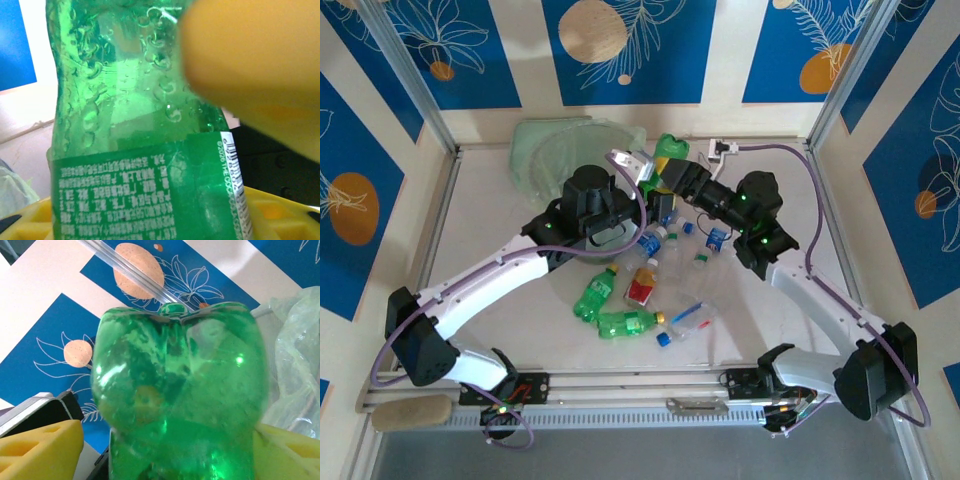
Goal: Put the plastic bottles in the bin
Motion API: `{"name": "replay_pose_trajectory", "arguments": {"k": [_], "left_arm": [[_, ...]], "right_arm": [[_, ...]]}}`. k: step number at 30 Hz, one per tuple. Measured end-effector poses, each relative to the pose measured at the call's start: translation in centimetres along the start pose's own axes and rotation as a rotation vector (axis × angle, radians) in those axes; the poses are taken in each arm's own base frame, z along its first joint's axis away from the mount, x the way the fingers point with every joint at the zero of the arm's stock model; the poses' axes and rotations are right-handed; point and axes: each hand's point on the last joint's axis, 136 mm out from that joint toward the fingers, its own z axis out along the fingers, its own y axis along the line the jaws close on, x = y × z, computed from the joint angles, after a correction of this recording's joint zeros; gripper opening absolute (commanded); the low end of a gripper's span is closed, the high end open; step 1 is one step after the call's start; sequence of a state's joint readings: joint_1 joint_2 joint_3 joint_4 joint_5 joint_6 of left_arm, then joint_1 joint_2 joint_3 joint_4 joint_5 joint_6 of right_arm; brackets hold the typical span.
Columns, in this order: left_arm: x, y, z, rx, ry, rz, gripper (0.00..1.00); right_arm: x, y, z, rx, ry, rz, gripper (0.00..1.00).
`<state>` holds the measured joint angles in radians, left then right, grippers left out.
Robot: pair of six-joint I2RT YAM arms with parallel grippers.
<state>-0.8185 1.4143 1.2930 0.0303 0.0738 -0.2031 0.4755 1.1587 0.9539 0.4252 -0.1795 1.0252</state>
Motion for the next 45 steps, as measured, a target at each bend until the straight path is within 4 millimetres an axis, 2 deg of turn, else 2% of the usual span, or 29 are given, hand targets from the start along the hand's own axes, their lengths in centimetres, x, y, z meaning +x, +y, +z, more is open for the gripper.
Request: {"name": "replay_pose_trajectory", "arguments": {"k": [3,9,13,17,23,26,34,45], "left_arm": [[-0.3,0.8,-0.3,-0.034,-0.009,-0.002,0.42],[-1.3,3.9,-1.8,-0.138,-0.03,0.002,0.43],[-2.5,6.1,-3.6,-0.222,-0.048,0.046,0.43],[-3.4,9.1,-5.4,-0.323,-0.059,0.084,0.43],[-2.1,14.3,-7.2,-0.46,0.01,0.073,0.44],[-1.0,16.1,-7.6,-0.502,0.055,0.056,0.44],[1.1,18.1,-6.3,-0.526,0.179,0.021,0.44],[3.6,19.0,-5.1,-0.527,0.304,-0.017,0.54]], "right_arm": [[-0.6,0.2,-0.9,0.006,-0.019,-0.01,0.84],[-2.4,0.5,-3.3,0.028,-0.094,-0.042,0.85],[-3.1,-0.4,-4.6,0.077,-0.132,-0.051,0.88],[-3.0,-2.0,-5.5,0.139,-0.138,-0.044,0.89],[-2.2,-4.1,-6.5,0.231,-0.117,-0.047,0.92],[-2.0,-4.5,-7.0,0.262,-0.116,-0.06,0.94],[-2.1,-6.3,-8.0,0.33,-0.125,-0.058,0.95],[-2.1,-7.2,-7.9,0.355,-0.119,-0.046,0.95]]}}
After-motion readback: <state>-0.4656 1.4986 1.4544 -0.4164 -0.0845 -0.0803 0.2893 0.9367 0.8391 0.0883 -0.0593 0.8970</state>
